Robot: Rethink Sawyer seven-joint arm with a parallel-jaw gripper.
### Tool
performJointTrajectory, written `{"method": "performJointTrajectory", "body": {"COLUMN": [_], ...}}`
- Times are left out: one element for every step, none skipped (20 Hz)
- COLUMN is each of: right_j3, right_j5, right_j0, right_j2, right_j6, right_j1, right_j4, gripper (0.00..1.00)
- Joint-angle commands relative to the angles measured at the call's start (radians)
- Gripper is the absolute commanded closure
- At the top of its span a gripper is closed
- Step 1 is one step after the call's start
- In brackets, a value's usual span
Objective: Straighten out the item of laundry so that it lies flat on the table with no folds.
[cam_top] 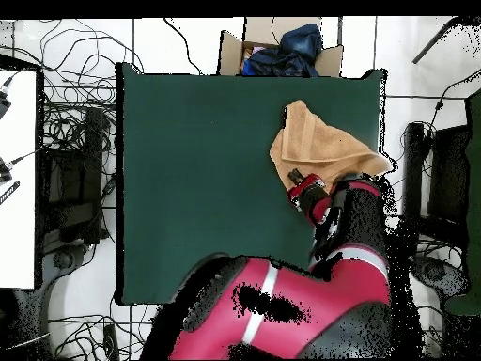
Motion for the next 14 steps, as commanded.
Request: {"method": "performJointTrajectory", "body": {"right_j3": [-0.057,-0.06,-0.066,-0.07,-0.074,-0.078,-0.081,-0.084,-0.085,-0.09,-0.092,-0.092,-0.091,-0.09], "right_j5": [0.108,0.105,0.103,0.099,0.098,0.093,0.087,0.081,0.07,0.06,0.042,0.029,0.008,-0.004], "right_j0": [0.117,0.132,0.164,0.181,0.209,0.228,0.254,0.27,0.296,0.31,0.335,0.349,0.371,0.38], "right_j2": [-0.061,-0.082,-0.121,-0.142,-0.179,-0.202,-0.238,-0.261,-0.301,-0.326,-0.371,-0.4,-0.444,-0.462], "right_j6": [0.144,0.167,0.22,0.246,0.292,0.318,0.358,0.381,0.42,0.442,0.481,0.502,0.54,0.553], "right_j1": [0.065,0.074,0.093,0.103,0.121,0.131,0.15,0.16,0.181,0.198,0.225,0.242,0.272,0.285], "right_j4": [-0.103,-0.113,-0.141,-0.15,-0.17,-0.177,-0.193,-0.199,-0.219,-0.227,-0.246,-0.256,-0.277,-0.281], "gripper": [1.0,1.0,1.0,1.0,1.0,1.0,1.0,1.0,1.0,1.0,1.0,1.0,1.0,1.0]}}
